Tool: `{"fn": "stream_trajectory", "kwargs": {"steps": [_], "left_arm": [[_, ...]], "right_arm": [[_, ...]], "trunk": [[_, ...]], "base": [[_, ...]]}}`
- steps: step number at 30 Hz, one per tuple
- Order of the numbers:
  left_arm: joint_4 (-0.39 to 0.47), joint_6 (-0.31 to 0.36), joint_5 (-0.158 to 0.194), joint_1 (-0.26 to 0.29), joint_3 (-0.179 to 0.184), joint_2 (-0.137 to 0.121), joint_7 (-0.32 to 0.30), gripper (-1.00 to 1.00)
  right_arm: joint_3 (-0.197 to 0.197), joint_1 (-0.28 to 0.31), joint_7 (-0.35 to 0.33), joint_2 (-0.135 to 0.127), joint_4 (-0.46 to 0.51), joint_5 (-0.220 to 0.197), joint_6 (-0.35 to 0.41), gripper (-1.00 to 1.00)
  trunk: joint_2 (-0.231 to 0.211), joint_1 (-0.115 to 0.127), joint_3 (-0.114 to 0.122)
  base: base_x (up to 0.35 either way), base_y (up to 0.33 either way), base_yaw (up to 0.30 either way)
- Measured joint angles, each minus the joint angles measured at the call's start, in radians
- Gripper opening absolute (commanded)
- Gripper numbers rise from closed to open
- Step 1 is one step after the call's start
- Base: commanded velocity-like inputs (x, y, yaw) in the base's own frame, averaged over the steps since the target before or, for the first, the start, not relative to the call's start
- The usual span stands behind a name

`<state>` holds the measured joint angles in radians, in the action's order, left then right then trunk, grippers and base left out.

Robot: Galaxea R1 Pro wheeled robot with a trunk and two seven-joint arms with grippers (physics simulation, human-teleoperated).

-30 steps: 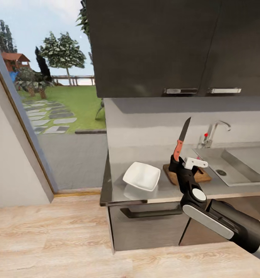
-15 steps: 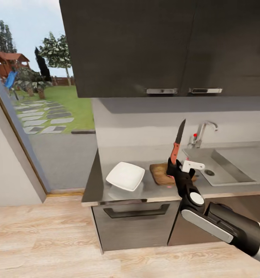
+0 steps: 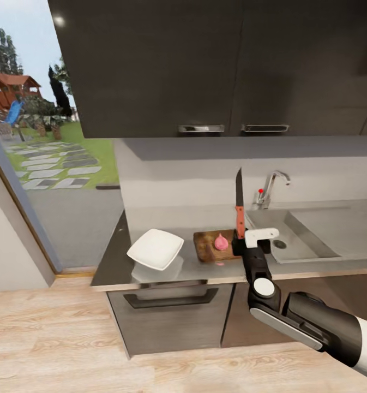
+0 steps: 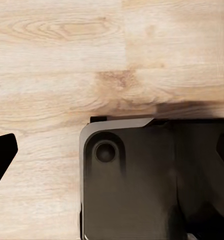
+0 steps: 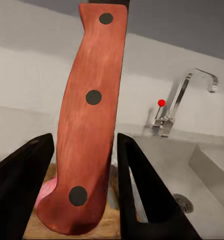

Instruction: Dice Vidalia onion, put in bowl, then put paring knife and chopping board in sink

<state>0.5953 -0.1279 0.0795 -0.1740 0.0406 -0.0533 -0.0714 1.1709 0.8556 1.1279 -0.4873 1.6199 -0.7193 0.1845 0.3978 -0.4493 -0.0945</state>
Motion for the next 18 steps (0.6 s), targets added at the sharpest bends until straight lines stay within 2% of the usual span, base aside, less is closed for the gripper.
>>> {"fn": "stream_trajectory", "kwargs": {"steps": [6, 8, 9, 10, 11, 12, 13, 15, 17, 18], "left_arm": [[0.001, 0.000, 0.000, 0.001, 0.000, 0.003, 0.000, 1.00], [0.001, 0.000, 0.000, 0.001, 0.000, 0.004, 0.000, 1.00], [0.001, 0.000, 0.000, 0.001, 0.000, 0.004, 0.000, 1.00], [0.001, 0.000, 0.000, 0.001, 0.000, 0.004, 0.000, 1.00], [0.001, 0.000, 0.000, 0.001, 0.000, 0.004, 0.000, 1.00], [0.001, 0.000, 0.000, 0.001, 0.000, 0.004, 0.000, 1.00], [0.001, 0.000, 0.000, 0.001, 0.000, 0.004, 0.000, 1.00], [0.002, 0.000, 0.000, 0.001, 0.000, 0.004, 0.000, 1.00], [0.003, 0.000, 0.000, 0.001, 0.000, 0.004, 0.000, 1.00], [0.004, 0.000, 0.000, 0.001, 0.000, 0.004, 0.000, 1.00]], "right_arm": [[-0.002, 0.000, 0.001, 0.018, 0.000, 0.000, 0.069, -1.00], [-0.008, 0.000, -0.003, 0.022, -0.002, 0.003, 0.231, -1.00], [-0.026, 0.000, -0.007, 0.023, -0.002, 0.006, 0.360, -1.00], [-0.053, 0.000, -0.009, 0.023, -0.002, 0.009, 0.434, -1.00], [-0.092, 0.000, -0.012, 0.021, -0.001, 0.011, 0.495, -1.00], [-0.115, 0.000, -0.014, 0.021, -0.001, 0.011, 0.524, -1.00], [-0.159, 0.000, -0.021, 0.019, -0.001, 0.013, 0.581, -1.00], [-0.232, 0.001, -0.060, 0.018, -0.001, 0.014, 0.724, -1.00], [-0.253, 0.001, -0.087, 0.016, -0.001, 0.043, 0.769, -1.00], [-0.258, 0.001, -0.095, 0.015, -0.001, 0.081, 0.780, -1.00]], "trunk": [[0.000, 0.000, 0.000], [0.000, 0.000, 0.000], [0.000, 0.000, 0.000], [0.000, 0.000, 0.000], [0.000, 0.000, 0.000], [0.000, 0.000, 0.000], [0.000, 0.000, 0.000], [0.000, 0.000, 0.000], [0.000, 0.000, 0.000], [0.000, 0.000, 0.000]], "base": [[0.000, -0.262, 0.000], [0.000, -0.254, 0.000], [0.000, -0.248, 0.000], [0.000, -0.244, 0.000], [0.000, -0.242, 0.000], [0.000, -0.236, 0.000], [0.000, -0.232, 0.000], [0.000, -0.218, 0.000], [0.000, -0.188, 0.000], [0.000, -0.106, 0.000]]}}
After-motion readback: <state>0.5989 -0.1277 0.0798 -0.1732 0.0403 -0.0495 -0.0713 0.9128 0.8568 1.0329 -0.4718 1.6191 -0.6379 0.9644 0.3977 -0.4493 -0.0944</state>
